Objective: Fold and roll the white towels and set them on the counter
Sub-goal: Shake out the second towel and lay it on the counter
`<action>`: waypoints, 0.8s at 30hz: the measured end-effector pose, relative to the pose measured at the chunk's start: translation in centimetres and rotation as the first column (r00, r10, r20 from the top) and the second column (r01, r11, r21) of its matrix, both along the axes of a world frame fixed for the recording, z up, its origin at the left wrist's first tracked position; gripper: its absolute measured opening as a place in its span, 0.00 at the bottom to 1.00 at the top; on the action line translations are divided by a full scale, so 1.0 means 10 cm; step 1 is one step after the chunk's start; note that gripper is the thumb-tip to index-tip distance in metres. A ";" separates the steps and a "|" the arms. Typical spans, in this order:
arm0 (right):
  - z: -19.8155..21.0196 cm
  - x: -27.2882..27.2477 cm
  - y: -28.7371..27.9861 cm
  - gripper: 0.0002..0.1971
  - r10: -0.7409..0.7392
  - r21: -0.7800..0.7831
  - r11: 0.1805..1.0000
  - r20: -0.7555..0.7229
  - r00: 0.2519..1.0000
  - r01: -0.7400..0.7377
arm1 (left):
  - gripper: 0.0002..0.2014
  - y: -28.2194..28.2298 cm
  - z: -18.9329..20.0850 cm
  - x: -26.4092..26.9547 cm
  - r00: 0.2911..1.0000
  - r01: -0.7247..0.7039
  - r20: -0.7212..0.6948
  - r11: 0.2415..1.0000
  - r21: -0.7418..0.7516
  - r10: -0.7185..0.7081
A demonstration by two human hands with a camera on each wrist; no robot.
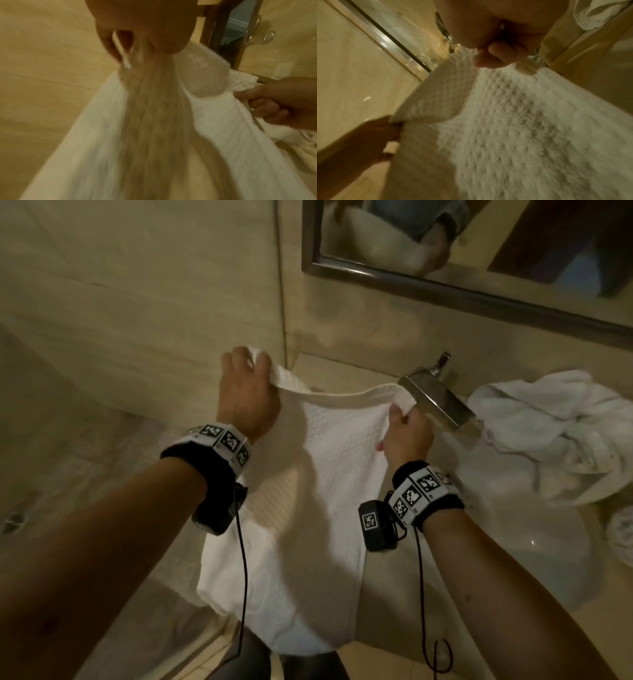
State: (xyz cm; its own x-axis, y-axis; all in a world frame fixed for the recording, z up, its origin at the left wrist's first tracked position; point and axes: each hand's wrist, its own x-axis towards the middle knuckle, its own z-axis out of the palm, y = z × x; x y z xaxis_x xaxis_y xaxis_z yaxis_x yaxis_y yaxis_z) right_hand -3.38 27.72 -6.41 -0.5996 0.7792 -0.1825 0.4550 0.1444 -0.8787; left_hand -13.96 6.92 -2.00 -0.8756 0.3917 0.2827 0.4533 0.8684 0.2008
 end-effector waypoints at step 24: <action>-0.34 -0.63 0.02 0.21 0.174 0.057 0.978 0.294 0.940 -0.198 | 0.12 0.74 -0.45 -1.02 0.853 0.072 0.507 0.935 -0.348 0.123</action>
